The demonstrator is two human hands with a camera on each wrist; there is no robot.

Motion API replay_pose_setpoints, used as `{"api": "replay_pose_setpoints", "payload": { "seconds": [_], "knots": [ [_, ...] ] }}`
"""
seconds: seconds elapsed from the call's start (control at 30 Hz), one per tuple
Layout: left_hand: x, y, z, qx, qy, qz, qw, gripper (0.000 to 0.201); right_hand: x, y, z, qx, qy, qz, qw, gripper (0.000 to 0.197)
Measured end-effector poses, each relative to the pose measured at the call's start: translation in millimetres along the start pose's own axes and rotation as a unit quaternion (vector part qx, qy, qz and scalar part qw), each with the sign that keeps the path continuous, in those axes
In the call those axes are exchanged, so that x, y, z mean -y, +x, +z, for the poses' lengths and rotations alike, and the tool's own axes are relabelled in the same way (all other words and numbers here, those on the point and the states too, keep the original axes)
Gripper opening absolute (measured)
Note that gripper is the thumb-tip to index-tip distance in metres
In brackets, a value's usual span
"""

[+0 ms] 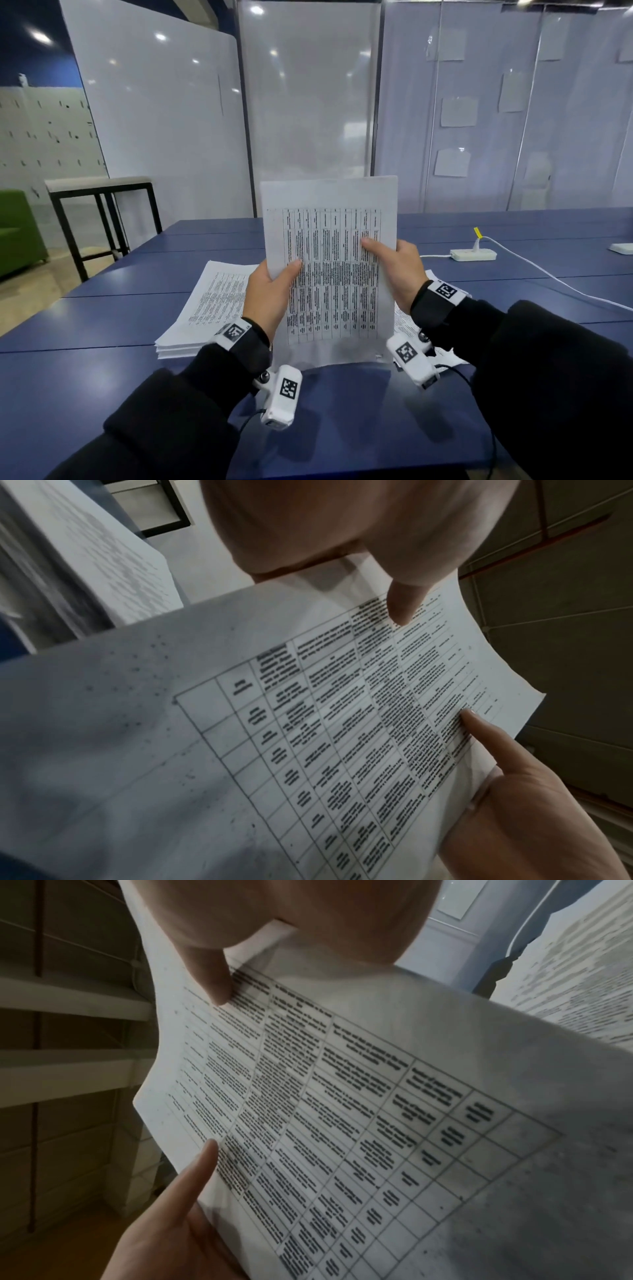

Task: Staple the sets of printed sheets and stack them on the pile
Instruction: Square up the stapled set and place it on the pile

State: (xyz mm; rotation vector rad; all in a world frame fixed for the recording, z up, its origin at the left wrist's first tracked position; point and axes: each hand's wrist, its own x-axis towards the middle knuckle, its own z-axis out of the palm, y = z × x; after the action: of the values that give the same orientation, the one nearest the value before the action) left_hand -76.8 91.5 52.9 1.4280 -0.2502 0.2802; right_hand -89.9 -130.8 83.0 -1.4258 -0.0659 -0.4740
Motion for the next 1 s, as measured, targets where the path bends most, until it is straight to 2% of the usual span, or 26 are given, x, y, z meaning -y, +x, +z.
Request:
{"api": "replay_pose_setpoints", "payload": {
  "seconds": [0.33, 0.5, 0.63, 0.77, 0.83, 0.9, 0.97, 1.0],
  "knots": [
    [9.3, -3.3, 0.1, 0.002, 0.023, 0.001, 1.0, 0.025, -8.9, -4.1, -2.1, -0.017, -0.009, 0.008, 1.0, 0.022],
    [19.1, -11.2, -2.3, 0.02, 0.079, -0.01, 0.997, 0.022, -22.6, -9.7, -3.2, -0.028, -0.014, 0.023, 0.999, 0.024],
    [-17.0, -3.8, -18.0, 0.026, 0.09, 0.036, 0.995, 0.017, 5.2, -11.8, 13.7, -0.014, 0.02, -0.005, 1.0, 0.02],
    [-60.9, 6.6, -75.0, 0.017, 0.162, 0.072, 0.984, 0.022, 19.1, -13.0, 55.8, 0.063, 0.041, 0.026, 0.997, 0.028],
    [-77.9, 6.9, -119.1, -0.013, 0.213, 0.06, 0.975, 0.03, 14.0, -18.1, 81.6, 0.113, 0.055, 0.07, 0.99, 0.041],
    [-92.1, 3.6, -168.8, -0.036, 0.239, 0.037, 0.97, 0.025, 1.9, -24.9, 107.7, 0.14, 0.054, 0.107, 0.983, 0.054],
    [-102.1, -2.6, -220.3, -0.058, 0.259, 0.003, 0.964, 0.018, -14.2, -34.2, 136.4, 0.199, -0.022, 0.105, 0.974, 0.051],
    [-107.6, -7.4, -243.9, -0.07, 0.273, -0.01, 0.959, 0.018, -26.0, -37.2, 149.8, 0.258, -0.14, 0.064, 0.954, 0.043]
  ]
}}
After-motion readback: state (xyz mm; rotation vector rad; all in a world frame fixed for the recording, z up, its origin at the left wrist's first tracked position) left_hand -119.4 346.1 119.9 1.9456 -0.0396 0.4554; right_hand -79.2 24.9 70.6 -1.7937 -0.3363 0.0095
